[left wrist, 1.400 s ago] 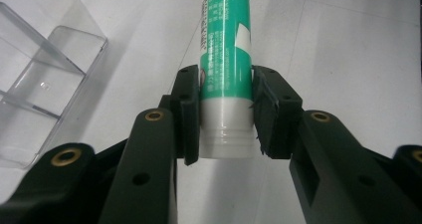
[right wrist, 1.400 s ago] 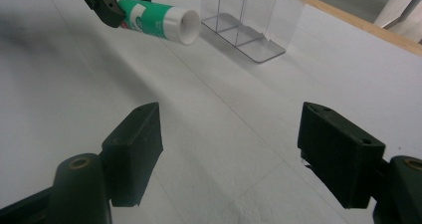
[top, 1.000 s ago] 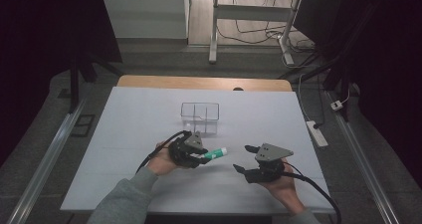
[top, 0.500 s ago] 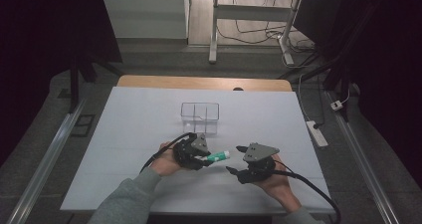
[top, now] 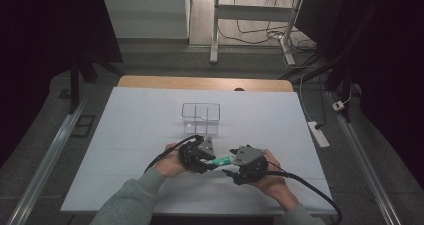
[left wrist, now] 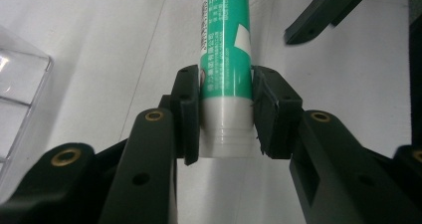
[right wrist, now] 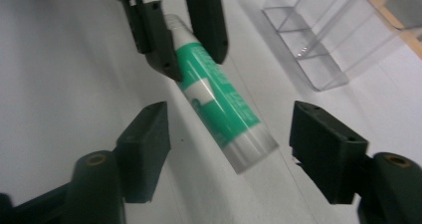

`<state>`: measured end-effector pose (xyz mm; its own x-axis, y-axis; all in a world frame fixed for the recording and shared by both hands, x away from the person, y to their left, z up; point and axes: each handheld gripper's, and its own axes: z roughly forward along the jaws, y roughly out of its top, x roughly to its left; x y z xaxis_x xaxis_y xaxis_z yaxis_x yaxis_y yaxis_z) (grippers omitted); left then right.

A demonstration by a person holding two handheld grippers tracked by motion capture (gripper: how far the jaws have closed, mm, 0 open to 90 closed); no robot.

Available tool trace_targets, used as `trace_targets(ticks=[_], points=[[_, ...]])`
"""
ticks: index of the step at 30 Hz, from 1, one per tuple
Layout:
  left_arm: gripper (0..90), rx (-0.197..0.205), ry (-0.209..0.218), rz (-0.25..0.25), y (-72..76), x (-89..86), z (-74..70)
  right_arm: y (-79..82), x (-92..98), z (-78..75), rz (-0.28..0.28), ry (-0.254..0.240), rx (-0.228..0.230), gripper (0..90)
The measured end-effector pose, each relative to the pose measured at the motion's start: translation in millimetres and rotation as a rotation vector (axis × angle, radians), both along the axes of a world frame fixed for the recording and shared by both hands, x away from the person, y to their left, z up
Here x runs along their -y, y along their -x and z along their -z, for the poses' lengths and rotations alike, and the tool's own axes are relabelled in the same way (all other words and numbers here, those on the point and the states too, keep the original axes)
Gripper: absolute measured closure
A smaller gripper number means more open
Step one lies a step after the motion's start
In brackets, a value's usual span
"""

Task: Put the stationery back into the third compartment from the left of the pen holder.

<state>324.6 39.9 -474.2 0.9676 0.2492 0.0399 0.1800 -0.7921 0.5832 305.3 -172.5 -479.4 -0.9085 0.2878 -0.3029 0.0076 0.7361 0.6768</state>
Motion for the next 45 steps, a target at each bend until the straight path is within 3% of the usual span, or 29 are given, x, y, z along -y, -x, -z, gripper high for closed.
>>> trace_targets(ticks=[2,4,7,10,12,17,19,24,32,38,42,45], points=[[64.6,-0.005,-0.001,0.012,0.1,0.4,-0.7,2.2,-3.9,2.4,-0.015,0.037,0.009,37.6],[64.6,-0.010,-0.015,0.033,2.3,2.2,-1.9,4.8,-7.2,6.4,-0.030,0.070,0.051,43.1],[64.5,0.003,-0.033,0.062,8.0,6.1,-4.9,9.1,-12.1,12.4,-0.067,0.124,0.084,55.0],[64.3,0.003,-0.046,0.077,7.9,6.3,-5.2,11.4,-13.2,14.9,-0.113,0.171,0.114,59.6],[64.0,-0.004,-0.020,0.073,7.7,5.2,-5.1,12.8,-13.2,15.4,-0.118,0.177,0.113,61.2],[58.9,0.011,0.041,0.013,5.2,-2.8,-9.5,12.1,-11.9,16.2,-0.127,0.122,0.091,65.4],[50.7,0.015,0.067,-0.023,3.2,-8.0,-11.2,11.5,-10.9,15.4,-0.122,0.134,0.100,65.4],[41.4,0.002,0.178,-0.124,2.4,-24.4,-12.4,9.5,-8.3,14.5,-0.115,0.083,0.075,65.5],[30.7,-0.022,0.282,-0.267,4.1,-47.9,-7.1,4.9,-2.6,11.7,-0.053,-0.008,0.067,65.5],[28.7,-0.047,0.343,-0.320,5.6,-61.7,-0.5,1.0,6.6,7.1,-0.006,-0.103,0.044,65.4],[28.5,-0.070,0.376,-0.316,8.2,-65.5,-0.3,-0.9,12.0,5.2,0.023,-0.145,0.033,65.5],[28.1,-0.068,0.377,-0.327,10.0,-66.3,1.4,-0.9,13.6,4.6,0.030,-0.172,0.033,65.4]])
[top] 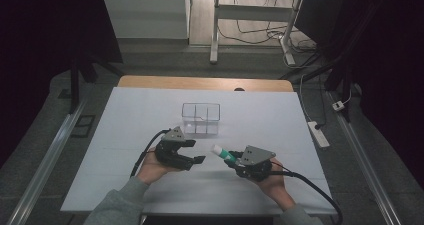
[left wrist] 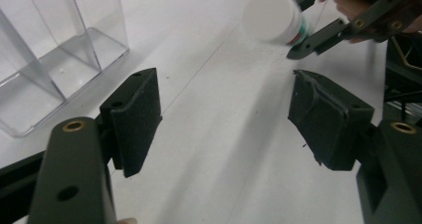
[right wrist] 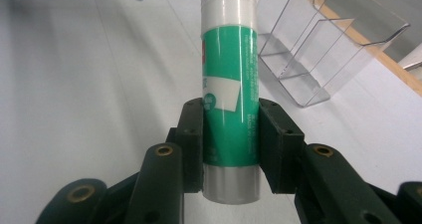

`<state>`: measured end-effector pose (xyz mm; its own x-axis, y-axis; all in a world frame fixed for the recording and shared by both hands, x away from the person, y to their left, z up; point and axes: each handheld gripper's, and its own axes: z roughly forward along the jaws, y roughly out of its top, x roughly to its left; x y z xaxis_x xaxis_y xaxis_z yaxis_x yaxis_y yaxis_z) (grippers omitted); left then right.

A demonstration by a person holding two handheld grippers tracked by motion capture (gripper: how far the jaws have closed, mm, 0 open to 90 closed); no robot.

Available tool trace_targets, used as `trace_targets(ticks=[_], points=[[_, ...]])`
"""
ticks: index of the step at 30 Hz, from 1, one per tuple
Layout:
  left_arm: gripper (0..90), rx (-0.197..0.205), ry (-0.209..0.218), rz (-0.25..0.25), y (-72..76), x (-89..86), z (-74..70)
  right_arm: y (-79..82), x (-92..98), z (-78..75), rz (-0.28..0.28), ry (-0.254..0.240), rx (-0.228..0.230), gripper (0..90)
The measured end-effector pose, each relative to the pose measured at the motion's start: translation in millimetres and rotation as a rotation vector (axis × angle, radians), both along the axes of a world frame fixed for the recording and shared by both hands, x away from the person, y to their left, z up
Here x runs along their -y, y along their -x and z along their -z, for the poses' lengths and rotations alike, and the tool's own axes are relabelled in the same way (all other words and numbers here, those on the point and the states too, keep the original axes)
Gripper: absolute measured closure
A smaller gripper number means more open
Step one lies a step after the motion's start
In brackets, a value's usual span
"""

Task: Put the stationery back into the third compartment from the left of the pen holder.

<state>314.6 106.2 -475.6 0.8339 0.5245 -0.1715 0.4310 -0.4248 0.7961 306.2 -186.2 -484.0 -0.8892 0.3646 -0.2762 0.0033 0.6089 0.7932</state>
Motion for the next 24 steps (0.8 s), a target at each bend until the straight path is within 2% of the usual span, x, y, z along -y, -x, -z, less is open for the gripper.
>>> trace_targets(ticks=[5,9,15,18,21,24], points=[[27.7,0.001,0.023,-0.021,0.8,-0.7,1.3,-0.3,1.8,-1.4,0.009,-0.044,-0.010,65.5],[26.8,0.010,0.059,-0.024,2.0,2.6,0.1,0.8,2.0,-2.8,0.013,-0.060,0.003,65.4],[25.9,0.005,0.105,-0.032,0.7,10.8,1.6,1.1,0.6,-1.1,0.008,-0.069,-0.010,65.4],[25.2,0.004,0.115,-0.035,-1.5,15.9,2.3,0.8,-0.3,0.0,0.009,-0.078,-0.006,65.4],[24.9,-0.006,0.146,-0.022,-4.0,20.4,2.7,0.7,-0.3,-0.2,0.010,-0.088,-0.007,65.4],[24.7,-0.006,0.158,-0.017,-5.5,26.4,3.9,1.0,-0.5,-0.2,0.009,-0.086,-0.010,65.4]])
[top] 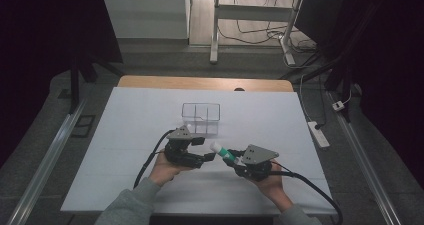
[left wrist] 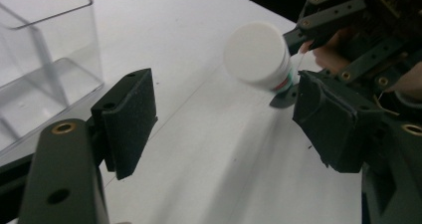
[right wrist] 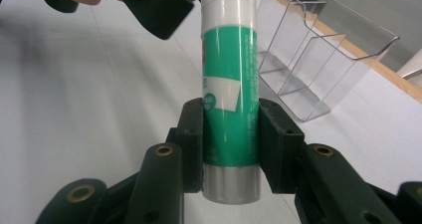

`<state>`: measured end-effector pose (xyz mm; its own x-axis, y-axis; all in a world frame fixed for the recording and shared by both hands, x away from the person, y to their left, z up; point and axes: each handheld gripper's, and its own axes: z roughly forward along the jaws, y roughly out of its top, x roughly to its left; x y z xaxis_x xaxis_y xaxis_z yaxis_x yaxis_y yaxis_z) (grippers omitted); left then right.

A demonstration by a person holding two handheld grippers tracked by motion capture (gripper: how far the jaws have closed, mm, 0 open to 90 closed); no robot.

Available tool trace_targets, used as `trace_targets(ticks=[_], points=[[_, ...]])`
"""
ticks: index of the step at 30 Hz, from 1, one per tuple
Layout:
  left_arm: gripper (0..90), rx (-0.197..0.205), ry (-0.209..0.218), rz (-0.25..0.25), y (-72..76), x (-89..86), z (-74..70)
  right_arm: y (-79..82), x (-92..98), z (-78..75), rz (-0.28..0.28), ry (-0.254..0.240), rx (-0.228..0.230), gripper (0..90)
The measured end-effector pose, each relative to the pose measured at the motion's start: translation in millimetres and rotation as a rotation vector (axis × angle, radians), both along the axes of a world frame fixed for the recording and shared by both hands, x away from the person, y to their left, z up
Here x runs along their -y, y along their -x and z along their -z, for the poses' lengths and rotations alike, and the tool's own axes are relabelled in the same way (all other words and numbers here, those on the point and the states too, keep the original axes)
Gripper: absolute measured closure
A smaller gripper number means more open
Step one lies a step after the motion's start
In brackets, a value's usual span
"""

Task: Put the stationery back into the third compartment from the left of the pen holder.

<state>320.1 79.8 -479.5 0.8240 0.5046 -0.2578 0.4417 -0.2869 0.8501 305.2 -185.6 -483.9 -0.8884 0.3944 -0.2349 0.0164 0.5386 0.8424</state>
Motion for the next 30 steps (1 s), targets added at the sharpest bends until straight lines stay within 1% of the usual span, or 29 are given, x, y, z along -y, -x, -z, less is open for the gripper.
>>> trace_targets(ticks=[2,4,6,7,9,11,13,14,16,17,18,20,21,22,25,27,29,30], points=[[24.7,0.017,-0.005,0.003,0.2,4.8,-0.1,0.3,-0.5,0.6,-0.002,-0.002,0.000,65.4],[25.5,0.017,0.011,0.016,-0.6,8.5,0.4,0.5,-1.0,1.4,-0.005,-0.002,-0.001,65.4],[26.0,0.019,0.013,0.024,-1.1,12.9,0.9,0.5,-1.5,2.0,-0.007,0.000,-0.003,65.4],[27.3,0.025,0.010,0.027,-1.2,14.7,1.2,0.5,-1.7,2.2,-0.007,-0.001,-0.003,65.3],[29.6,0.020,0.011,0.030,-2.2,17.6,1.6,0.5,-1.8,2.4,-0.008,-0.003,0.001,65.4],[32.6,0.010,0.021,0.035,-3.5,19.8,2.2,0.8,-2.1,2.8,-0.012,-0.006,0.001,65.3],[34.9,0.014,0.016,0.031,-3.1,23.5,3.2,1.1,-3.3,3.6,-0.019,-0.009,0.004,65.3],[36.2,0.014,0.010,0.040,-2.8,25.5,3.9,1.2,-3.9,4.0,-0.023,-0.006,0.003,65.4],[40.9,0.027,0.005,0.049,-1.4,28.6,4.7,1.4,-4.5,5.4,-0.023,0.004,0.011,65.3],[44.8,0.030,0.008,0.052,-1.0,29.5,4.7,1.4,-4.8,6.0,-0.022,0.008,0.007,65.3],[46.4,0.032,0.014,0.051,-0.8,29.5,4.4,1.4,-4.8,6.4,-0.025,0.012,0.005,65.3],[52.9,0.024,0.043,0.063,-1.7,27.0,3.1,1.1,-5.1,7.3,-0.028,0.016,0.006,65.2],[55.7,0.025,0.047,0.065,-1.6,26.3,2.4,1.2,-5.2,7.5,-0.030,0.023,0.008,65.2],[56.6,0.027,0.047,0.069,-1.4,25.9,2.0,1.5,-5.7,7.8,-0.031,0.016,0.007,65.0],[59.0,0.039,0.032,0.077,-0.1,26.4,1.6,1.3,-7.2,9.1,-0.032,0.021,0.012,64.6],[60.6,0.037,0.023,0.086,0.4,27.7,2.1,0.6,-7.8,10.7,-0.029,0.025,0.007,63.8],[62.2,0.033,0.024,0.094,0.4,27.7,2.1,0.2,-7.3,11.4,-0.022,0.032,-0.002,62.7],[62.6,0.034,0.025,0.096,0.6,27.6,1.6,0.1,-7.3,11.7,-0.019,0.026,-0.007,62.2]])
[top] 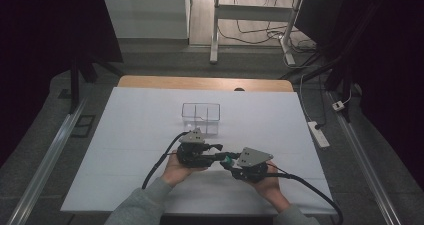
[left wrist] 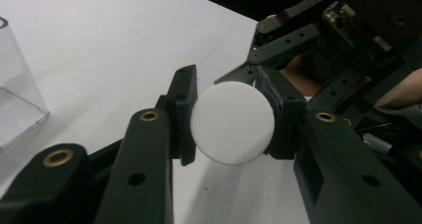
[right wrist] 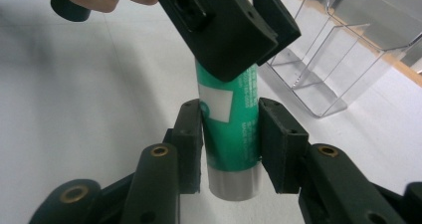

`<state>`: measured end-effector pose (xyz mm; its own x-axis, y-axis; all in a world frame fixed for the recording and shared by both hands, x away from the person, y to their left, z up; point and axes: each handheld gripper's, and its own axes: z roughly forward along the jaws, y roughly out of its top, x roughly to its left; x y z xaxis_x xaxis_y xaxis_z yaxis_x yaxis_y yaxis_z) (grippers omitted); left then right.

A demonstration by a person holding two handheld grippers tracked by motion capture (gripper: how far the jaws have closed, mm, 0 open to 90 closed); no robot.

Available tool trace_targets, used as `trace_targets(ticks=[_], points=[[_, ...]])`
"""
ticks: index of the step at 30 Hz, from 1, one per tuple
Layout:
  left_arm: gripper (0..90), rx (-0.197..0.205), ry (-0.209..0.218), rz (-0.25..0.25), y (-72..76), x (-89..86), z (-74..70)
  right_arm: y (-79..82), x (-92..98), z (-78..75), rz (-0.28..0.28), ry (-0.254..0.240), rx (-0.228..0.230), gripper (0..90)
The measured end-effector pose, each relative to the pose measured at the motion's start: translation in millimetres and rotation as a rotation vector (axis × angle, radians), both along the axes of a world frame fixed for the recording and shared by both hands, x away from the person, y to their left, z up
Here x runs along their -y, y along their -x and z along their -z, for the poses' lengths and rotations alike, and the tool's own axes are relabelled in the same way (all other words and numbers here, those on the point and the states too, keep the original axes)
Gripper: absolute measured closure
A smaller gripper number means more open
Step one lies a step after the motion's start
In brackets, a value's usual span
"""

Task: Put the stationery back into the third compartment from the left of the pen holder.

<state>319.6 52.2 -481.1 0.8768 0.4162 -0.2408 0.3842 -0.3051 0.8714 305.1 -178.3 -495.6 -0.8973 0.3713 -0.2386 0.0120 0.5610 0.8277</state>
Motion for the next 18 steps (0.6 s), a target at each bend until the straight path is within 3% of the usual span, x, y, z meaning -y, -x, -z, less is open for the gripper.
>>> trace_targets(ticks=[4,6,8,18], points=[[63.5,0.028,-0.028,-0.047,1.7,-2.4,-4.6,-1.6,2.8,-3.2,0.011,-0.027,-0.017,54.9],[63.6,0.014,-0.004,-0.050,-0.3,-6.3,-5.9,-2.3,6.7,-6.6,0.037,-0.043,-0.024,51.5],[63.6,0.026,-0.011,-0.061,-0.6,-8.9,-8.0,-2.7,10.9,-8.1,0.057,-0.065,-0.033,48.2],[63.6,0.051,-0.009,-0.104,-3.6,-28.9,-25.6,-3.9,37.1,-10.5,0.133,-0.070,-0.067,41.2]])
